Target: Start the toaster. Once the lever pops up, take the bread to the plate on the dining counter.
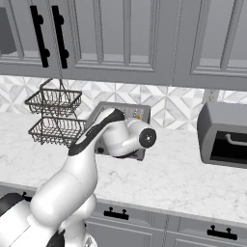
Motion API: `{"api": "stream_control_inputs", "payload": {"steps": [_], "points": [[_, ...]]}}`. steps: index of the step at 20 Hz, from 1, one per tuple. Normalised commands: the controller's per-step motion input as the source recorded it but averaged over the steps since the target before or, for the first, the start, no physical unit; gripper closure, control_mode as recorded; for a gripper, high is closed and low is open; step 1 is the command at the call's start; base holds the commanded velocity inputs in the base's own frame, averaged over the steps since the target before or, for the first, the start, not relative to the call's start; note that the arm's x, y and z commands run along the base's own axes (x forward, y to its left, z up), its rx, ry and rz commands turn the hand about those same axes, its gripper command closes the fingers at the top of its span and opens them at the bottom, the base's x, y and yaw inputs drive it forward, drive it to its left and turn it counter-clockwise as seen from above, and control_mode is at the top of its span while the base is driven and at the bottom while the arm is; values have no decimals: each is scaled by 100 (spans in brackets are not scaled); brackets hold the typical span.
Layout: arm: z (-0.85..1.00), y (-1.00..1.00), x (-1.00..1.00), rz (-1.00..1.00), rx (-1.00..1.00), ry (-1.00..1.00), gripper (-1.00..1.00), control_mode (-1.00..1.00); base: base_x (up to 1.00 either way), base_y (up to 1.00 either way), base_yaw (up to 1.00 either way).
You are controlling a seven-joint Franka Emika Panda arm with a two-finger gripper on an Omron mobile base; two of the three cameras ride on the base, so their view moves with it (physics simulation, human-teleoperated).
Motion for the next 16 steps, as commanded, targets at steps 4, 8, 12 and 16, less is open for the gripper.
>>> {"api": "stream_control_inputs", "payload": {"steps": [4,8,12,16], "points": [[0,0,0,0,0,0,-100,-100,0,0,0],[0,0,0,0,0,0,-100,-100,0,0,0],[0,0,0,0,0,0,-100,-100,0,0,0],[0,0,0,0,0,0,-100,-100,0,0,0]]}}
